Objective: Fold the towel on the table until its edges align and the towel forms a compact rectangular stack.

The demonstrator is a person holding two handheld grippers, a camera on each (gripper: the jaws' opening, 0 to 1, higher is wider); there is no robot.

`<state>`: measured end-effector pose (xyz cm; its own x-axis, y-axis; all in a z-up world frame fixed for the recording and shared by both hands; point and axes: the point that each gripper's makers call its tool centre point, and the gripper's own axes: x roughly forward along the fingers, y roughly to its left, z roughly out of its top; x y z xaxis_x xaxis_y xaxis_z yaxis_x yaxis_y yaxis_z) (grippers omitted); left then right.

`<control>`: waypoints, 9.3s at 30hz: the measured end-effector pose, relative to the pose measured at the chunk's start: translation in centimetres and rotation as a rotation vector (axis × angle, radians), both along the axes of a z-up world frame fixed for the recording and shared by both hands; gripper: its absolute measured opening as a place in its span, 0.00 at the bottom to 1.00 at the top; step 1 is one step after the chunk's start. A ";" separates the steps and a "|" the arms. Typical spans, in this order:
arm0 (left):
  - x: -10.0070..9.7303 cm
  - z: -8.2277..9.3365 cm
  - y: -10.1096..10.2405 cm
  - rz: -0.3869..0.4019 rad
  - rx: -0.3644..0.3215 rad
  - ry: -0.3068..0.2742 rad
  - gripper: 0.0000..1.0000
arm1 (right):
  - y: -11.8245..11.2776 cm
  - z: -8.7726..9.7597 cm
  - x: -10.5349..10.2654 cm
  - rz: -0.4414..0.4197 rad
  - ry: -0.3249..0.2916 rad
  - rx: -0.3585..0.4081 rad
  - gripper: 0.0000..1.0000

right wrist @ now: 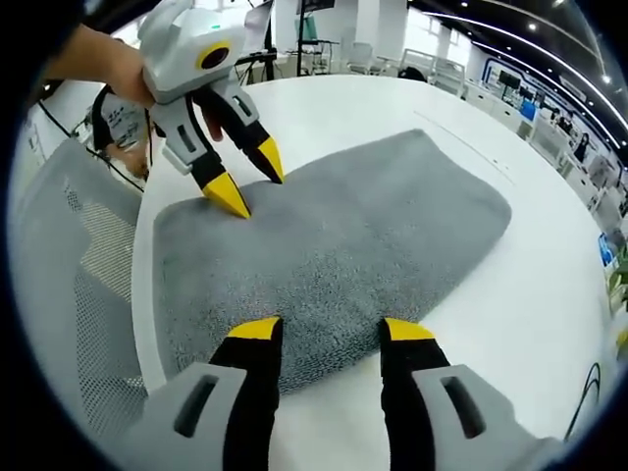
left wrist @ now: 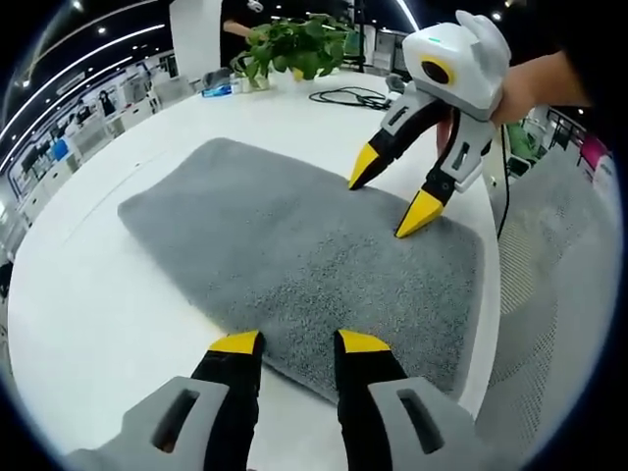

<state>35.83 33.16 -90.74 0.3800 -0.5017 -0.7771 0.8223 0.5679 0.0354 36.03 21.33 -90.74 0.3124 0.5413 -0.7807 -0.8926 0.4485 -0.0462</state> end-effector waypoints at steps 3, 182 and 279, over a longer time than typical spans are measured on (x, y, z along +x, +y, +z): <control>-0.1 0.0 -0.4 0.003 0.000 -0.001 0.30 | -0.4 0.0 0.0 -0.001 0.000 0.003 0.40; -9.6 -0.2 -3.6 -0.273 0.076 -0.078 0.18 | -0.9 -0.9 -9.9 0.226 -0.041 -0.008 0.11; -11.6 15.6 -3.7 -0.234 -0.168 -0.100 0.10 | -0.2 14.0 -14.2 0.242 0.027 0.244 0.07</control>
<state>24.19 29.45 -75.17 0.3088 -0.7032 -0.6405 0.9289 0.3677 0.0441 21.84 21.17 -76.76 0.1333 0.7689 -0.6254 -0.9739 0.2187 0.0613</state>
